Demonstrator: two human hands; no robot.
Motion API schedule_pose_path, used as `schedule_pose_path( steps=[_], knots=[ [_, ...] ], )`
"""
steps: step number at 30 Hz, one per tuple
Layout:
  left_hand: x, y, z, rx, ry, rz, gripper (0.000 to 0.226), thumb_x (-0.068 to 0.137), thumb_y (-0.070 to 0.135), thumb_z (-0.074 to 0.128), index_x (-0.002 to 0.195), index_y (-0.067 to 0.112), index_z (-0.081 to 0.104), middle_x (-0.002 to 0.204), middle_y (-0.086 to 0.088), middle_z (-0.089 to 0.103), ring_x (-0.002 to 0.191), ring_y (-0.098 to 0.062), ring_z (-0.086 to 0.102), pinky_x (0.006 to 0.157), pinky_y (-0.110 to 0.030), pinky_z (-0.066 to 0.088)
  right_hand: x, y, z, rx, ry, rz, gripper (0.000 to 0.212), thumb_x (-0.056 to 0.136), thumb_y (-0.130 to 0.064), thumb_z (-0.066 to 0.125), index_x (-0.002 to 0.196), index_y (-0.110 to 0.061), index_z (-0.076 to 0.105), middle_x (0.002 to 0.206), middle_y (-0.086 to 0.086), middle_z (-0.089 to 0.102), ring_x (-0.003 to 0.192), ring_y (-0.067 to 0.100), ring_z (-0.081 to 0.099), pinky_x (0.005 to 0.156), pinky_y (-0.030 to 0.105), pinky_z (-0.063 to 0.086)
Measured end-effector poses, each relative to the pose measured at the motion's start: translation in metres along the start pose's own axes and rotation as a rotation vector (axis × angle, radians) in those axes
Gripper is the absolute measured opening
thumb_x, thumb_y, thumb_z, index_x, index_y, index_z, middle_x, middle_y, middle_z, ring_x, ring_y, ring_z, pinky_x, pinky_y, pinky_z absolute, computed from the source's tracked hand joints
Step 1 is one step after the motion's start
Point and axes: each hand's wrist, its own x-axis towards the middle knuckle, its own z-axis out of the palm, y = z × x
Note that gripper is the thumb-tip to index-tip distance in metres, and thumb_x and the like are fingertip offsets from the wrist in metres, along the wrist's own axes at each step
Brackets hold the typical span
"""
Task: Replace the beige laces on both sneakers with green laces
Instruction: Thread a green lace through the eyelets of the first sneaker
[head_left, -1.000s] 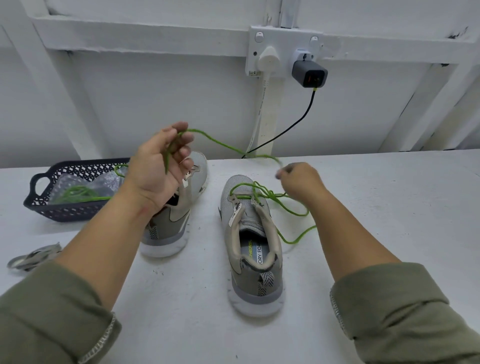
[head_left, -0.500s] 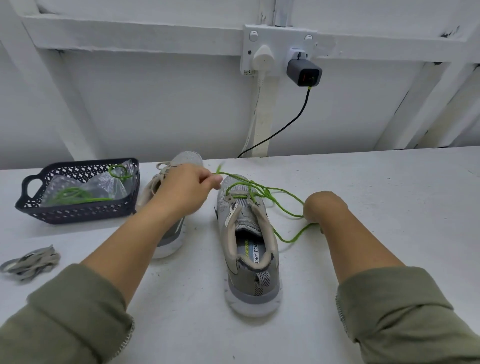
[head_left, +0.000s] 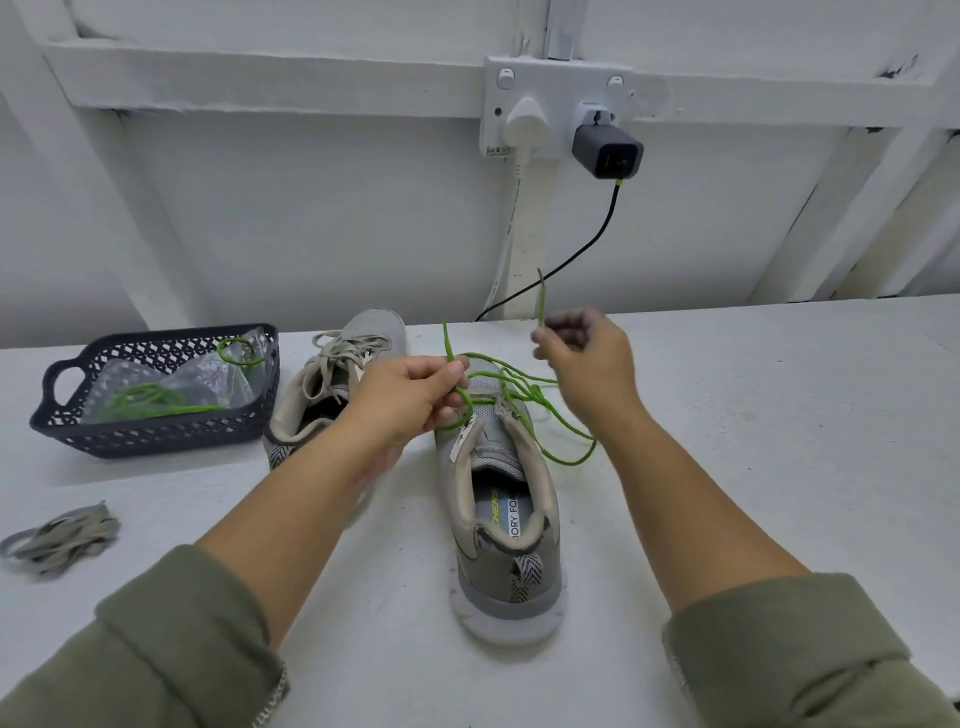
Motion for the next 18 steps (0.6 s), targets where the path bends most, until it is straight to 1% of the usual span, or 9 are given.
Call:
schedule_pose_path(
  steps=[1,2,4,6,7,10,12,14,18],
  knots=[
    [0.001,-0.001,0.002,-0.045,-0.005,-0.022,0.011,0.093,0.011,0.060,0.093,0.005,0.069,0.083,0.002,0.065,0.053,-0.001,0.054,0.050,-0.011,0.048,-0.006,-0.003,0.006,0.091,-0.047,-0.003,0.016,0.087,-0.007,0.067,0.087,-0.021,0.059,0.080,0.002,0.067,0.068,0.008,0.067,0.062,0.016,0.049],
    [0.001,-0.001,0.004,-0.064,-0.007,-0.033,0.010,0.093,0.011,0.060,0.095,0.007,0.069,0.081,0.003,0.065,0.052,0.000,0.054,0.050,-0.011,0.048,-0.012,-0.004,0.012,0.130,-0.085,0.005,0.017,0.087,-0.006,0.068,0.087,-0.021,0.061,0.079,0.002,0.067,0.065,0.007,0.066,0.062,0.016,0.050],
    [0.001,-0.002,0.008,-0.077,0.002,-0.031,0.009,0.092,0.012,0.061,0.093,0.013,0.070,0.077,0.003,0.064,0.053,0.000,0.055,0.051,-0.011,0.048,-0.018,-0.002,0.019,0.133,-0.131,0.024,0.013,0.085,-0.006,0.070,0.087,-0.018,0.065,0.077,0.001,0.069,0.064,0.006,0.067,0.067,0.021,0.054],
    [0.001,-0.003,0.011,-0.098,0.019,-0.034,0.008,0.092,0.014,0.062,0.091,0.016,0.070,0.077,0.002,0.064,0.058,-0.001,0.057,0.052,-0.011,0.048,-0.022,0.000,0.022,0.123,-0.160,0.035,0.010,0.085,-0.008,0.070,0.086,-0.017,0.067,0.076,0.001,0.070,0.066,0.008,0.068,0.073,0.027,0.057],
    [0.001,-0.003,0.012,-0.113,0.023,-0.041,0.008,0.092,0.014,0.062,0.091,0.016,0.069,0.077,0.002,0.063,0.061,-0.002,0.059,0.052,-0.011,0.048,-0.023,0.001,0.023,0.118,-0.169,0.037,0.010,0.085,-0.008,0.070,0.086,-0.017,0.067,0.077,0.001,0.071,0.066,0.009,0.069,0.074,0.028,0.057],
    [0.003,-0.004,0.014,-0.188,0.023,-0.073,0.007,0.092,0.017,0.062,0.092,0.015,0.069,0.078,0.003,0.062,0.068,-0.005,0.058,0.051,-0.011,0.048,-0.025,0.000,0.025,0.094,-0.181,0.021,0.009,0.085,-0.009,0.070,0.086,-0.017,0.067,0.076,-0.001,0.070,0.063,0.005,0.067,0.069,0.022,0.055],
    [0.003,-0.004,0.015,-0.241,0.018,-0.095,0.007,0.092,0.017,0.062,0.091,0.015,0.069,0.077,0.003,0.061,0.062,-0.004,0.055,0.048,-0.011,0.047,-0.026,-0.002,0.025,0.089,-0.186,0.013,0.010,0.085,-0.010,0.071,0.083,-0.019,0.067,0.073,-0.003,0.069,0.061,0.004,0.066,0.067,0.019,0.053],
    [0.005,-0.004,0.015,-0.281,0.008,-0.119,0.007,0.092,0.018,0.062,0.092,0.014,0.069,0.075,0.002,0.059,0.053,-0.002,0.052,0.046,-0.011,0.045,-0.026,-0.002,0.026,0.100,-0.193,0.020,0.013,0.083,-0.009,0.073,0.080,-0.019,0.065,0.070,-0.004,0.068,0.060,0.006,0.065,0.066,0.021,0.052],
    [0.008,-0.002,0.015,-0.326,-0.040,-0.159,0.009,0.093,0.018,0.061,0.094,0.012,0.067,0.078,0.002,0.055,0.046,0.001,0.047,0.042,-0.009,0.040,-0.026,-0.003,0.027,0.203,-0.198,0.069,0.026,0.079,-0.002,0.076,0.079,-0.014,0.052,0.069,0.000,0.059,0.060,0.009,0.063,0.064,0.024,0.055]
  ],
)
